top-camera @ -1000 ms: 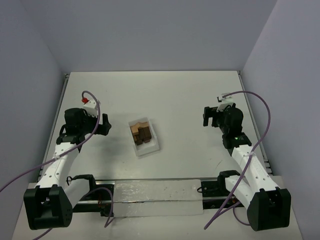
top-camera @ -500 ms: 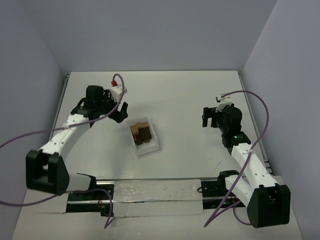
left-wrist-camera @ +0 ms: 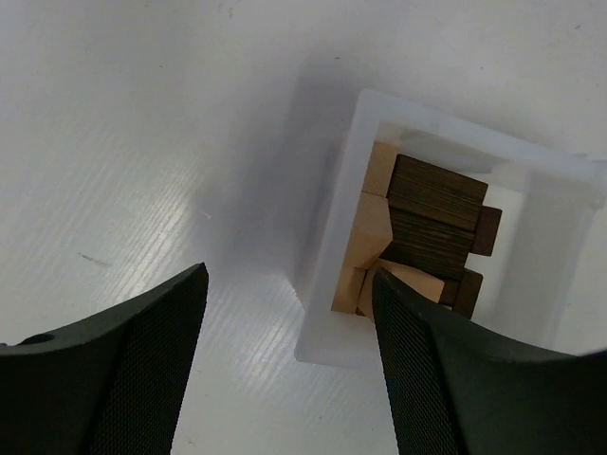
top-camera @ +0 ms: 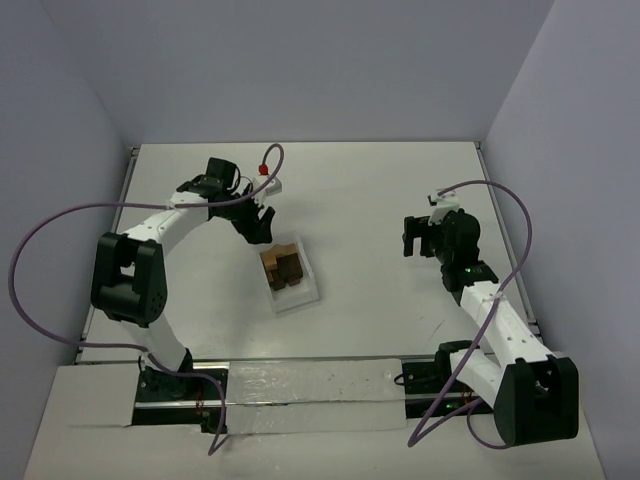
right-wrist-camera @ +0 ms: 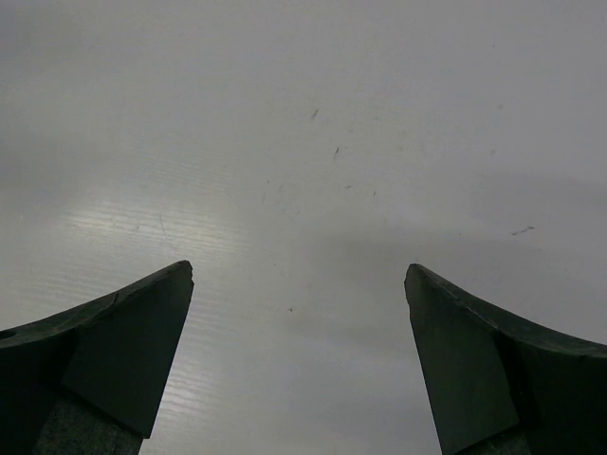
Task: Build the wood block tower
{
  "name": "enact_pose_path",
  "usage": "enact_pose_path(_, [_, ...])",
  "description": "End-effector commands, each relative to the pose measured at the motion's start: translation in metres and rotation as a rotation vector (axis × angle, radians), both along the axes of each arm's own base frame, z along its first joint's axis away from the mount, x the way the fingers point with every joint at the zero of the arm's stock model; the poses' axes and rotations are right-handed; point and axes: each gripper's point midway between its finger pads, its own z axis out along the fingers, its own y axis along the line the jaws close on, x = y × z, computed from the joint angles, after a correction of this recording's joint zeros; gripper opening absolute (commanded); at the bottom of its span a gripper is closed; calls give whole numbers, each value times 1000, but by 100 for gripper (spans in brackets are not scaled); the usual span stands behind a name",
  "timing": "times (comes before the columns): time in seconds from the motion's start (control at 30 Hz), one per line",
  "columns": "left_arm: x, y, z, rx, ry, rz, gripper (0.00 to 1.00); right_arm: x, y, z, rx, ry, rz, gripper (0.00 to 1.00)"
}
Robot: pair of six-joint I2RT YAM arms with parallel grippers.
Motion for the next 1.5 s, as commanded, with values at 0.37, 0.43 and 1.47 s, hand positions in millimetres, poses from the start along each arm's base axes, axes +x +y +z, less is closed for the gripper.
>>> enact_pose_path(0.37, [12, -30, -15, 27, -7, -93, 66, 13, -3, 15, -8, -28, -6, 100])
enact_pose_path(0.43, [20, -31, -18, 39, -18, -73, 62, 13, -3, 15, -11, -28, -9, 100])
enact_pose_path(1.47, [71, -8, 62, 289, -349, 123, 0, 11, 2, 29, 7, -69, 16, 100])
